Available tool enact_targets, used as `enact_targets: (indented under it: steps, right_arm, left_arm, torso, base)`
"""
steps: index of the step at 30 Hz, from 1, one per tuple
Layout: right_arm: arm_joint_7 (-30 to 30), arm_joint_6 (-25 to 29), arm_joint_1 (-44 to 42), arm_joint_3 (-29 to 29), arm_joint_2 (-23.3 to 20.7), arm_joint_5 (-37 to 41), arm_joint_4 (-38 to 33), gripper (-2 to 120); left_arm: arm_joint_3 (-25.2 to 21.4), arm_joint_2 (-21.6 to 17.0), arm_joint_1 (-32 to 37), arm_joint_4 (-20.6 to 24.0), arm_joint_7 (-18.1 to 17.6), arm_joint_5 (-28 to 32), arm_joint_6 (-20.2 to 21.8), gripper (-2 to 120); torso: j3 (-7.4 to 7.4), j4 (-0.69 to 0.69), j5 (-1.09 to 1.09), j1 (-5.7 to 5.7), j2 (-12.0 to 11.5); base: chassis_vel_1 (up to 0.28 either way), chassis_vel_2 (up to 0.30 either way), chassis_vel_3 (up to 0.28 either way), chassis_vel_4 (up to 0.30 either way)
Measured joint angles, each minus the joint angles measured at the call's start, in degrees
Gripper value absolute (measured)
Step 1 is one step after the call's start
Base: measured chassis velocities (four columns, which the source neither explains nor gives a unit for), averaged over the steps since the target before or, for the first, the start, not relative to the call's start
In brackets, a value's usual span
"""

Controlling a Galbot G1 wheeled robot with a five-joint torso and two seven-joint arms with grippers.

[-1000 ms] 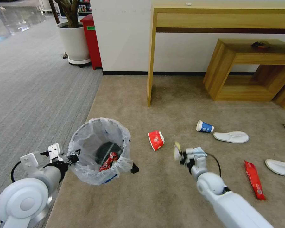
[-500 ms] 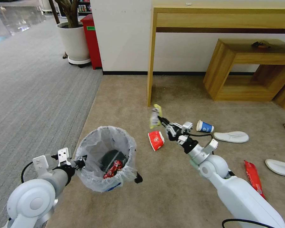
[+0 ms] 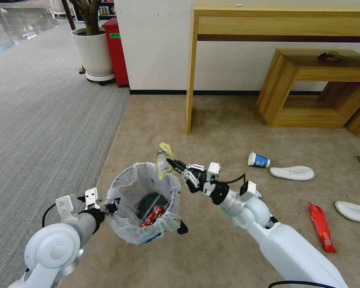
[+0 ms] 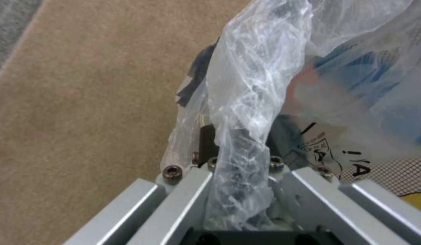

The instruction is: Pick up the trash bin and place the garbage on the floor into it.

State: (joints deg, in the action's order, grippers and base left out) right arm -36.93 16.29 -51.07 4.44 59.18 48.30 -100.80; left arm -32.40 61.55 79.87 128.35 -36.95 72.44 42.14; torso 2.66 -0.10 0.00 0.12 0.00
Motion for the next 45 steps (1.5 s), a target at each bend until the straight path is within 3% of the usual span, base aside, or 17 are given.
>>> enact_targets:
  steps: [7, 16, 28, 29, 33, 38, 42, 45]
  right_arm:
    - [-0.71, 0.01, 0.30, 1.88, -0.02, -1.02, 0.56, 0]
    - [-0.56, 0.34, 1.04, 2.04, -0.07, -1.87, 2.48, 0]
    - [0.60, 0.39, 2.00, 1.88, -0.08, -2.09, 2.91, 38]
    - [0.68, 0.39, 2.01, 1.80, -0.10, -2.09, 2.91, 47]
    - [0.92, 0.39, 2.20, 1.64, -0.21, -1.98, 2.87, 61]
    - [1.33, 0.33, 2.35, 1.46, -0.49, -1.79, 2.66, 75]
    - [1.89, 0.27, 2.08, 0.70, -1.02, -1.48, 1.81, 94]
    - [3.26, 0.09, 1.55, -0.36, -1.29, -1.08, 0.85, 99]
  left_arm:
    - [1.08, 0.63, -1.68, -0.63, 0.00, 0.80, 0.00, 0]
    - [1.10, 0.31, -1.01, 1.83, -0.35, 2.35, 0.00, 0]
    - [1.00, -0.37, 0.28, 3.17, -0.29, 2.74, 0.00, 0]
    - [0.93, -0.48, 0.33, 3.17, -0.30, 2.75, 0.00, 0]
    - [0.79, -0.57, 0.45, 3.19, -0.53, 2.75, 0.00, 0]
    - [0.55, -0.66, 0.76, 3.46, -0.67, 2.92, 0.00, 0]
    - [-0.01, -0.72, 0.76, 3.48, -2.06, 3.24, 0.00, 0]
    - [-0.73, -0.51, 0.20, 2.88, -3.46, 3.32, 0.00, 0]
  torso:
    - [0.00, 0.00, 0.00, 0.00, 0.00]
    - [0.00, 0.00, 0.00, 0.00, 0.00]
    - [0.00, 0.00, 0.00, 0.00, 0.00]
    - [0.00, 0.00, 0.00, 0.00, 0.00]
    - [0.00, 0.00, 0.00, 0.00, 0.00]
    - [0.00, 0.00, 0.00, 0.00, 0.00]
    - [0.00, 0.00, 0.00, 0.00, 0.00]
    - [0.00, 0.00, 0.00, 0.00, 0.00]
  base:
    - [0.000, 0.000, 0.000, 0.000]
    - [0.000, 0.000, 0.000, 0.000]
    - [0.000, 0.000, 0.000, 0.000]
    - [0.000, 0.000, 0.000, 0.000]
    - [0.000, 0.000, 0.000, 0.000]
    - [0.000, 0.000, 0.000, 0.000]
    - [0.000, 0.000, 0.000, 0.000]
    - [0.000, 0.000, 0.000, 0.000]
